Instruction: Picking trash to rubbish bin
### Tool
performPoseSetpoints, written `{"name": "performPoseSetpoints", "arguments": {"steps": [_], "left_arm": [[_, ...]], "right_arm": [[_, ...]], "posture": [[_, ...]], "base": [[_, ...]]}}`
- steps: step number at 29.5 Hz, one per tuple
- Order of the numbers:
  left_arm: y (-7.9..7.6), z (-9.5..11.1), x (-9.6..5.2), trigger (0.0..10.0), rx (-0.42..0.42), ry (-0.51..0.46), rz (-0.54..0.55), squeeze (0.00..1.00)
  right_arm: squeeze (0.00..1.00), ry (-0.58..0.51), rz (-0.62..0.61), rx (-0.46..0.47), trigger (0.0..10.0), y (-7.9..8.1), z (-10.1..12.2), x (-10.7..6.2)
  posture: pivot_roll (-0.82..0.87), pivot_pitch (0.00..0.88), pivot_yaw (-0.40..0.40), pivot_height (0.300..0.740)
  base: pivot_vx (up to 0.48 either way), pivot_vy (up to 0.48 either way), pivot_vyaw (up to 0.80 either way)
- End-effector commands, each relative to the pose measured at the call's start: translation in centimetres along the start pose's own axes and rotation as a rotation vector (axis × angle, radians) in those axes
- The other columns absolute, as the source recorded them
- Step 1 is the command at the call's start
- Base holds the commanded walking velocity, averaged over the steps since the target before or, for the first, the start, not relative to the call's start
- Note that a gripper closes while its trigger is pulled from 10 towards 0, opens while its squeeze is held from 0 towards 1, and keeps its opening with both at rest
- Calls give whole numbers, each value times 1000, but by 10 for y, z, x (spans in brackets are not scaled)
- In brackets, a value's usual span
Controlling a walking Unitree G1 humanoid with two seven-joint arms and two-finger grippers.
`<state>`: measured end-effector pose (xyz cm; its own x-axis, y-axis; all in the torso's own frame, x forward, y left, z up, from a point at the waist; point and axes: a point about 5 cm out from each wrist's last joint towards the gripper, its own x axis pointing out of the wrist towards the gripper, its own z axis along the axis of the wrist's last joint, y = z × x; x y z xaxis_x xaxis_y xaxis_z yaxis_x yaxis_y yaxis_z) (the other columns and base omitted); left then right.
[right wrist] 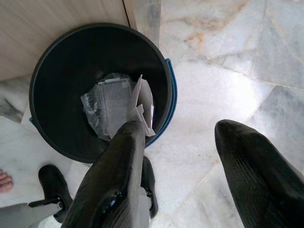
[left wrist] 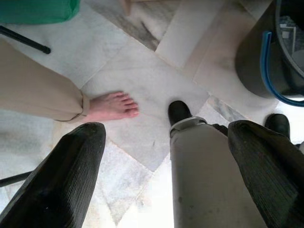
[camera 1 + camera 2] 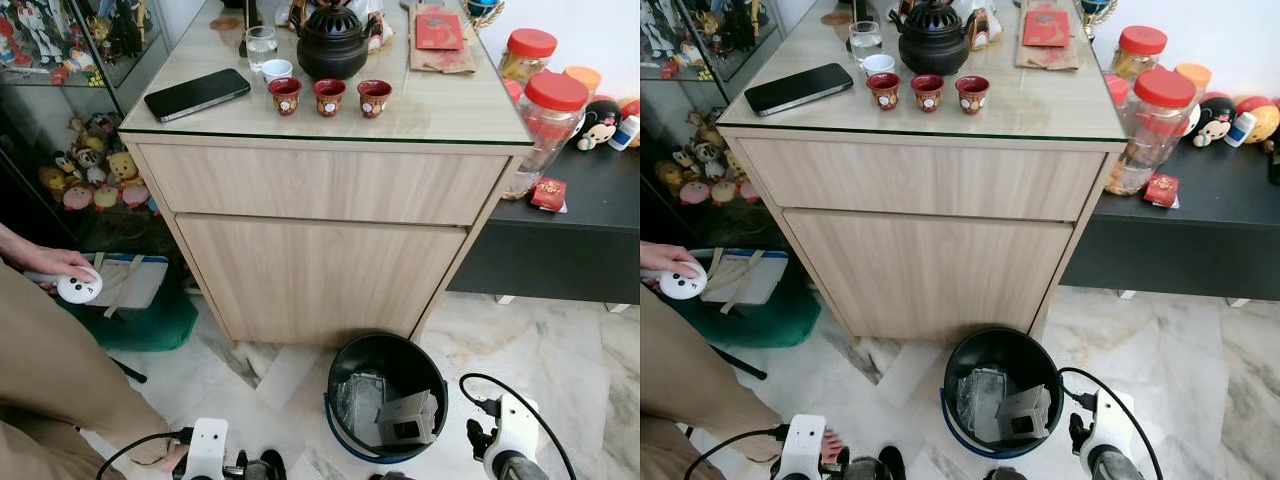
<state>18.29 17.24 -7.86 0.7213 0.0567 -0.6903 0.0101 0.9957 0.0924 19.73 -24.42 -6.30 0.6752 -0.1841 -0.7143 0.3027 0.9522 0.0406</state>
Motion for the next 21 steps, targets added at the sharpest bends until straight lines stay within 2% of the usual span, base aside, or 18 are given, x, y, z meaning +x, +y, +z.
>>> {"name": "performPoseSetpoints", "arguments": {"steps": [1, 16, 21], "left_arm": [[3, -11, -3, 10000, -9, 41, 17, 0], [-1, -21, -6, 10000, 25, 99, 2, 0], [-2, -19, -5, 10000, -4, 95, 1, 0]], "right_arm": [[0, 8, -9, 23, 10000, -2, -5, -1], [0, 61, -66, 37, 10000, -21, -20, -8], [0, 65, -74, 41, 10000, -23, -21, -9]], "posture": [[-70, 134, -6, 740], [-83, 103, 4, 740], [-87, 103, 4, 740]], "base": [[0, 0, 0], [0, 0, 0], [0, 0, 0]]}}
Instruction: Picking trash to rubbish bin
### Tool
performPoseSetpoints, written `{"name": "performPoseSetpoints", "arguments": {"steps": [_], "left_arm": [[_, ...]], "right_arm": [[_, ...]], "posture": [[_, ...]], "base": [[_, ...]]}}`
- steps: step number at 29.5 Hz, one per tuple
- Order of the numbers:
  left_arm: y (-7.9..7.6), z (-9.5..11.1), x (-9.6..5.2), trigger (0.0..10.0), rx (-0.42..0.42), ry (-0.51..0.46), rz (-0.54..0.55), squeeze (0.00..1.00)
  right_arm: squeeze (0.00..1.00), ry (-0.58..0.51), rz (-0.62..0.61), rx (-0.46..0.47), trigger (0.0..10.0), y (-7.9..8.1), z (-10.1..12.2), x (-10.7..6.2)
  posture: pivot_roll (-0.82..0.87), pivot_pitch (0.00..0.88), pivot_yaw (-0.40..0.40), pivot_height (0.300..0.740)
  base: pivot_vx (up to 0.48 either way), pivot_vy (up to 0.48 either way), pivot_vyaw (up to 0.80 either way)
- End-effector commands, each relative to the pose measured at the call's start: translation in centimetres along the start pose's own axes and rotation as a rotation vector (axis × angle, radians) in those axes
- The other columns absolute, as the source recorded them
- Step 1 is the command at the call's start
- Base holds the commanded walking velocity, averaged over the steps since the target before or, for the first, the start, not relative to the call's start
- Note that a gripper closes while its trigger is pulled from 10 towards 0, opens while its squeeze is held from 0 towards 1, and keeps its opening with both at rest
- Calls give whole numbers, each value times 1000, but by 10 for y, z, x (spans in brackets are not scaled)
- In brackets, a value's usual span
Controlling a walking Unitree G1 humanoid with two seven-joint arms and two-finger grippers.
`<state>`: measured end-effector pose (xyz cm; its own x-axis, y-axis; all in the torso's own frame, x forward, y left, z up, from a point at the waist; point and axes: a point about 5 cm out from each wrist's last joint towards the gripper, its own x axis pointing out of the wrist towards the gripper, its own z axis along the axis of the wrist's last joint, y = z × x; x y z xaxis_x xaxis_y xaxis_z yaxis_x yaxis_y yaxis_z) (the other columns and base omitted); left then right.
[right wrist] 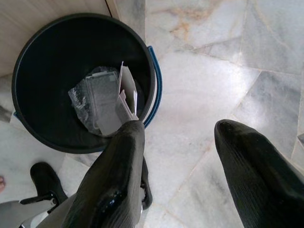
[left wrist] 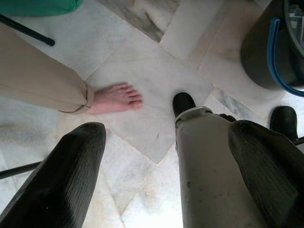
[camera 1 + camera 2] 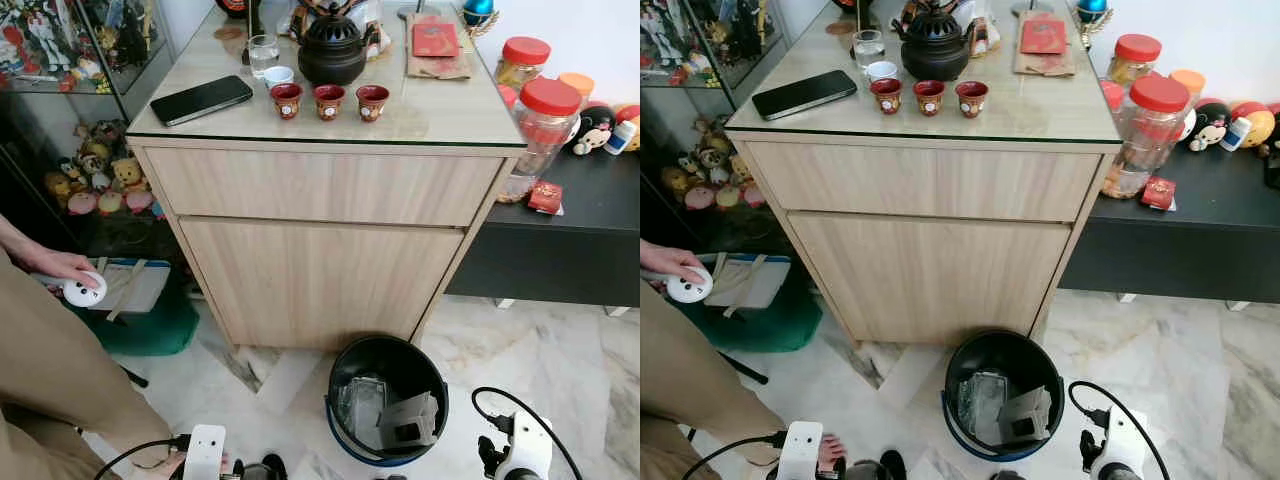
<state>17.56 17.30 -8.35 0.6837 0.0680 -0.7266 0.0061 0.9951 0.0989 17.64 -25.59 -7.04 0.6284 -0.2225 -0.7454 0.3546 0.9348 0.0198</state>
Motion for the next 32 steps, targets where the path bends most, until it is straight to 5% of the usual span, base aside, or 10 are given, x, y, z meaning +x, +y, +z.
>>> {"name": "performPoseSetpoints", "arguments": {"steps": [1, 32], "left_arm": [[-3, -10, -3, 10000, -6, 41, -7, 0], [-7, 0, 1, 10000, -23, 22, -38, 0]], "right_arm": [[0, 22, -23, 15, 10000, -6, -4, -1], [0, 4, -85, 73, 10000, -24, -3, -4]], "posture": [[-87, 103, 4, 740], [-123, 126, 23, 740]], "base": [[0, 0, 0], [0, 0, 0]]}}
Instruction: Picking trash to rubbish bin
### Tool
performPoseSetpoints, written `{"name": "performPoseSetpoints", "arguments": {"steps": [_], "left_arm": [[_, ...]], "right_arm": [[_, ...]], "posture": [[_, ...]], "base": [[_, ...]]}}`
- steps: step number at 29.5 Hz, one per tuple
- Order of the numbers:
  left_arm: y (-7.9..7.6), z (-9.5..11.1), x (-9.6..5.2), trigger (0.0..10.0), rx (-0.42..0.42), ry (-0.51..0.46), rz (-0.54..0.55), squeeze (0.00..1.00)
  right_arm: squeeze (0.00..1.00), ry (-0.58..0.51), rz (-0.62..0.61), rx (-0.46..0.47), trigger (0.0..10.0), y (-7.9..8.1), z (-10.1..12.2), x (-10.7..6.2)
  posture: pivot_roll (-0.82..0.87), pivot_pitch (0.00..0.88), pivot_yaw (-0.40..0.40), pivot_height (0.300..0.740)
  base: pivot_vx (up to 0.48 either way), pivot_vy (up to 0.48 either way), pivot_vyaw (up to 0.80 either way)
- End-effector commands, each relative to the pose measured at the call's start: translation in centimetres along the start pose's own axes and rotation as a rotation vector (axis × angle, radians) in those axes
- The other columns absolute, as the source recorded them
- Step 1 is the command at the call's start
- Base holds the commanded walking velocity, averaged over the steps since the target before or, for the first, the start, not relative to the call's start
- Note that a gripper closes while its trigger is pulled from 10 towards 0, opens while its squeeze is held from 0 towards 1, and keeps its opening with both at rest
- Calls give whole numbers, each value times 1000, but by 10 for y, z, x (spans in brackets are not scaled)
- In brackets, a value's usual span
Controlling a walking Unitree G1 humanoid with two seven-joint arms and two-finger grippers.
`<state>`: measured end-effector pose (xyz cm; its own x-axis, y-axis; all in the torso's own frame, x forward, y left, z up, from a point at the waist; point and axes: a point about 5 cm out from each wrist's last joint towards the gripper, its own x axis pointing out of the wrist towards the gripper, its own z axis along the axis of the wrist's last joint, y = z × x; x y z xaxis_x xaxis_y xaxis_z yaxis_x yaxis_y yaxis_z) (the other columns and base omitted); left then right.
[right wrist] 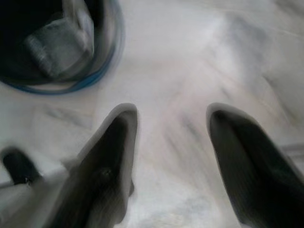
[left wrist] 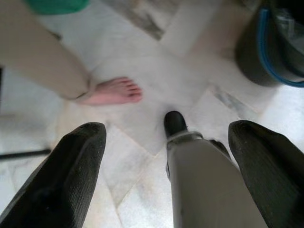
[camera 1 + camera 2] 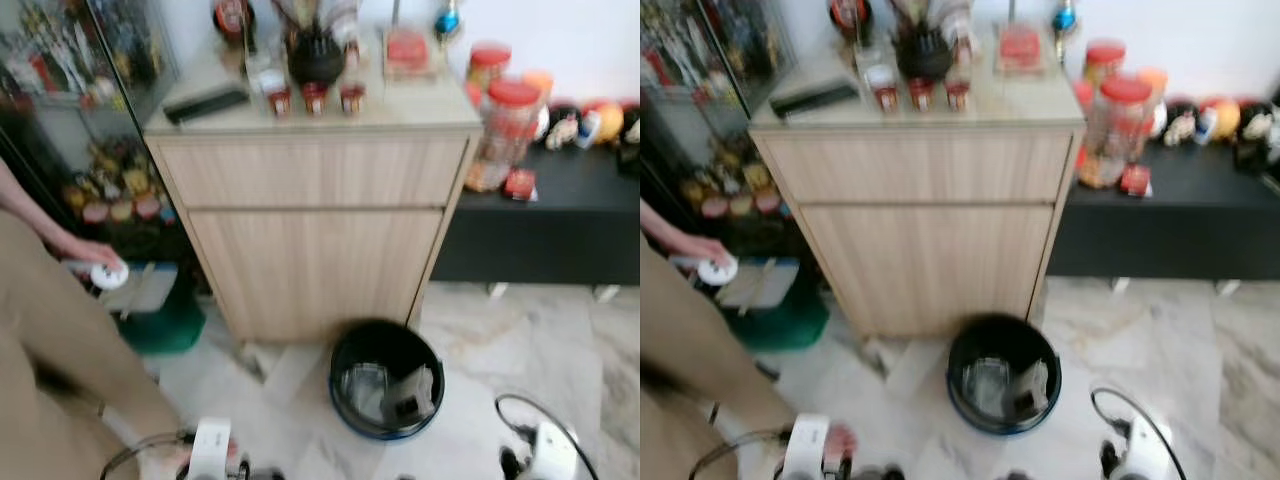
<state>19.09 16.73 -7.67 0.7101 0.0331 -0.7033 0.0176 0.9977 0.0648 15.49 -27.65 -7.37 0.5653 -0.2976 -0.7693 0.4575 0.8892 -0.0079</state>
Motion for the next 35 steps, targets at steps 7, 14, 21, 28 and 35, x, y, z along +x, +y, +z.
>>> {"name": "performPoseSetpoints", "arguments": {"steps": [7, 14, 21, 28, 35], "left_arm": [[-2, -16, -5, 10000, -11, 58, -7, 0], [-2, -13, -3, 10000, -11, 51, -10, 0], [-2, -11, -3, 10000, -15, 43, -15, 0], [-4, -11, -3, 10000, -16, 44, -21, 0], [-3, -10, -3, 10000, -18, 42, -19, 0]], "right_arm": [[0, -39, 19, 6, 10000, 7, 11, 2], [0, -47, 25, 8, 10000, 12, 15, 4], [0, -51, 28, 10, 10000, 13, 17, 4], [0, -54, 31, 10, 10000, 14, 17, 4], [0, -54, 33, 7, 10000, 14, 17, 4]], "posture": [[-121, 122, 20, 740], [-122, 115, 24, 740], [-123, 111, 23, 740], [-127, 109, 18, 740], [-133, 106, 20, 740]], "base": [[0, 0, 0], [0, 0, 0], [0, 0, 0], [0, 0, 0], [0, 0, 0]]}}
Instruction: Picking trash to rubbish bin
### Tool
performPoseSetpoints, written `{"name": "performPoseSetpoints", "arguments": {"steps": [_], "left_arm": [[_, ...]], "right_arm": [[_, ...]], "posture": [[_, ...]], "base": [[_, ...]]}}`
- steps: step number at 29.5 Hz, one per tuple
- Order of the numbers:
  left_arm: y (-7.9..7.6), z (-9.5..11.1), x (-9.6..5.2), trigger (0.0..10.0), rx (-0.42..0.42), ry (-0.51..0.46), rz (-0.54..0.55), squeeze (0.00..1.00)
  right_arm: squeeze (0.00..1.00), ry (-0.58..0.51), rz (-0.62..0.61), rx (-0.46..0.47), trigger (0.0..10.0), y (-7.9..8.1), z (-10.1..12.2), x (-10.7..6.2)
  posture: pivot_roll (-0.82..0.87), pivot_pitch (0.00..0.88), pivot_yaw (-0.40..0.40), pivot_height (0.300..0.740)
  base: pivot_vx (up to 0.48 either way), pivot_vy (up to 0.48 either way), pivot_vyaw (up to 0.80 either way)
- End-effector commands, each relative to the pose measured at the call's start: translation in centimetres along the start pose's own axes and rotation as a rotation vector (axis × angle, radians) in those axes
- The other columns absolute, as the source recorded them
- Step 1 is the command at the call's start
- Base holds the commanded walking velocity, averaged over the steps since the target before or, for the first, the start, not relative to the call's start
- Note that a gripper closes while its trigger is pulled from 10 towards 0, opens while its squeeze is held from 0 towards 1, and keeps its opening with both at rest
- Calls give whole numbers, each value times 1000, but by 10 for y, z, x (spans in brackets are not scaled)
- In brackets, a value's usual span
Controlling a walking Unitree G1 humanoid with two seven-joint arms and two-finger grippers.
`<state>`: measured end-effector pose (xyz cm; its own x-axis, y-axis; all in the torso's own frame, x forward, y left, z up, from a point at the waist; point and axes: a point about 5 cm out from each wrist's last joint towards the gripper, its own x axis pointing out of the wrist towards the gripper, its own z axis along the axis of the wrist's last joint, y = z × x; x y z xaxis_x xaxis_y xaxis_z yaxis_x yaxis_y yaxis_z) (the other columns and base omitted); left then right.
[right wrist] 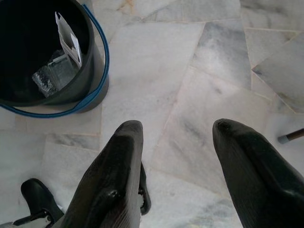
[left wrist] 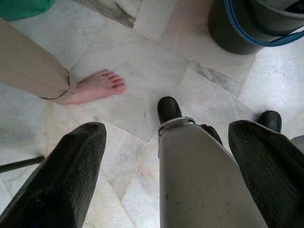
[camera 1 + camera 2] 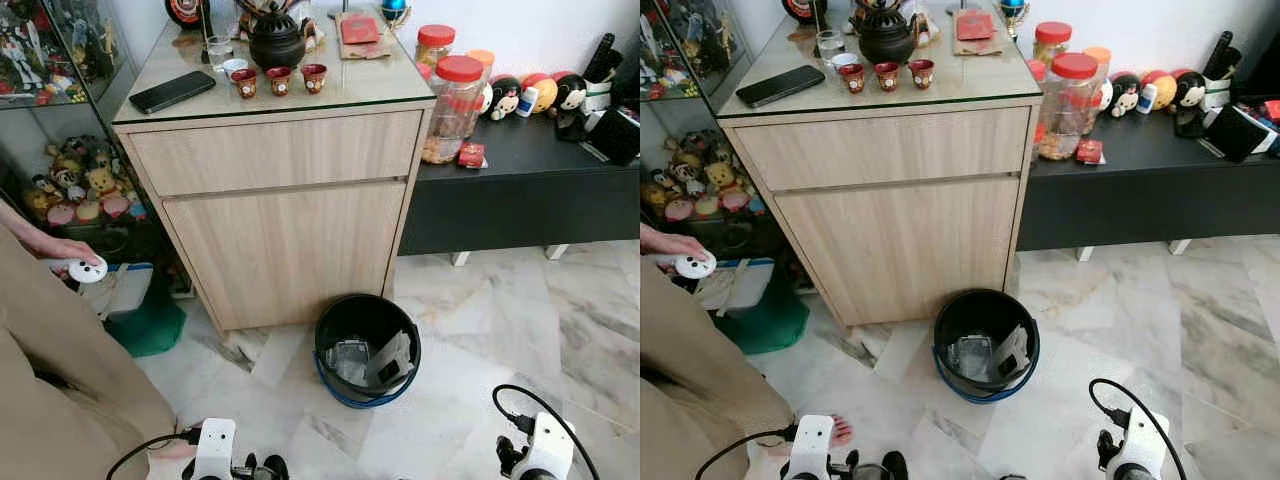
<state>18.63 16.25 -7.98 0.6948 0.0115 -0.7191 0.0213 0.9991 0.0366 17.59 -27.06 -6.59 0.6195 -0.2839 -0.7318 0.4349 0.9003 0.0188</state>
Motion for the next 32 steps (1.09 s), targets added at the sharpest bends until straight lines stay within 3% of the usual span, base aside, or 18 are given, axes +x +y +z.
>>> {"name": "performPoseSetpoints", "arguments": {"steps": [1, 26, 32], "left_arm": [[2, -5, -1, 10000, -1, 21, 4, 0], [1, -3, -1, 10000, -6, 13, -3, 0], [1, -2, 0, 10000, -7, 11, -4, 0]], "right_arm": [[0, 2, -4, 8, 10000, 0, -1, 0], [0, -26, 18, 6, 10000, 10, 6, 2], [0, -11, 10, 9, 10000, 2, 2, 0]], "posture": [[-133, 106, 20, 740], [-135, 97, 21, 740], [-136, 92, 20, 740]], "base": [[0, 0, 0], [0, 0, 0], [0, 0, 0]]}}
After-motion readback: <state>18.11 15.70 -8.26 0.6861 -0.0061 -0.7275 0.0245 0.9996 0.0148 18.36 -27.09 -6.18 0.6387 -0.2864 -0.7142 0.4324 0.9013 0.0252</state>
